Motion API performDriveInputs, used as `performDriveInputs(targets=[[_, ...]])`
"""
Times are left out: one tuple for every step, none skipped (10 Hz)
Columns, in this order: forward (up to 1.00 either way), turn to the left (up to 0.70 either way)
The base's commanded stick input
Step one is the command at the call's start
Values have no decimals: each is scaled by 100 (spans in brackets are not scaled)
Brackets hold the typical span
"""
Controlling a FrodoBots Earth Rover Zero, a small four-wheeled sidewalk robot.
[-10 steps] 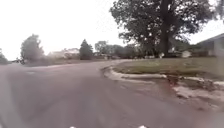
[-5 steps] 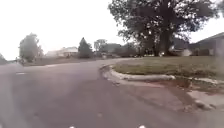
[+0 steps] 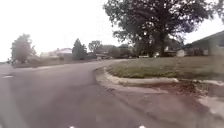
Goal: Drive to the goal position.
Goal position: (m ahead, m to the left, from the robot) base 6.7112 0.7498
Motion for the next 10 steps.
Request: performDriveInputs(targets=[[100, 40], [100, 40], [100, 40], [100, 40], [100, 40], [100, 40], [100, 40], [100, 40], [100, 40], [100, 40]])
